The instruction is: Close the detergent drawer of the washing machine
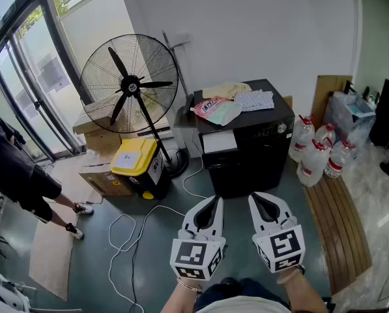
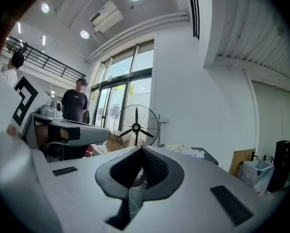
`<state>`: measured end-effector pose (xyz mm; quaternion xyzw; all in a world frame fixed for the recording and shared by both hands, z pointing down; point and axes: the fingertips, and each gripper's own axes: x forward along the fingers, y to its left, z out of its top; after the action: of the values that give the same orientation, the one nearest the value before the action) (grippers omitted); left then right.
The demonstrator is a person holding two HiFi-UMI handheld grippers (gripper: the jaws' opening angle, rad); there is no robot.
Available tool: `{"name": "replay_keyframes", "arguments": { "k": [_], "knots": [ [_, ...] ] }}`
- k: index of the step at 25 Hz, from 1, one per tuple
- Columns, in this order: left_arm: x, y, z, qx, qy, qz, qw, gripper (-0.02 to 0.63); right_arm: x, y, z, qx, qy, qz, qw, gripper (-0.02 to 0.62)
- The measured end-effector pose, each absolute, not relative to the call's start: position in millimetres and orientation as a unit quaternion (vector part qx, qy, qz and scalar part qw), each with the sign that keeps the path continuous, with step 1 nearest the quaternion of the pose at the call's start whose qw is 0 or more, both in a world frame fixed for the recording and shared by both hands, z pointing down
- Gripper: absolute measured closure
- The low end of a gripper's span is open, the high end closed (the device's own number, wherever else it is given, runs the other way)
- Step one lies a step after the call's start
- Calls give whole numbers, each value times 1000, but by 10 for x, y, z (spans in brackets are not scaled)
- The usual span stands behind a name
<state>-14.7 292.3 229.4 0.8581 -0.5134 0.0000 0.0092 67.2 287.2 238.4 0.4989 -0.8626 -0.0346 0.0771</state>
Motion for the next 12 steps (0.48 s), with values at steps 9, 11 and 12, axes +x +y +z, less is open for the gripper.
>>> {"name": "replay_keyframes", "arguments": {
  "k": [9, 11, 12],
  "knots": [
    [-81, 2852, 2356, 858, -513, 2, 18, 592, 768, 2787, 2424, 507, -859, -32, 71, 577],
    [-48, 2811, 2378, 857, -515, 2, 22, 592, 801, 2747, 2455, 505, -859, -34, 76, 577],
    [-34, 2788, 2389, 856, -516, 2, 24, 592, 812, 2724, 2472, 504, -859, -35, 80, 577]
  ]
}}
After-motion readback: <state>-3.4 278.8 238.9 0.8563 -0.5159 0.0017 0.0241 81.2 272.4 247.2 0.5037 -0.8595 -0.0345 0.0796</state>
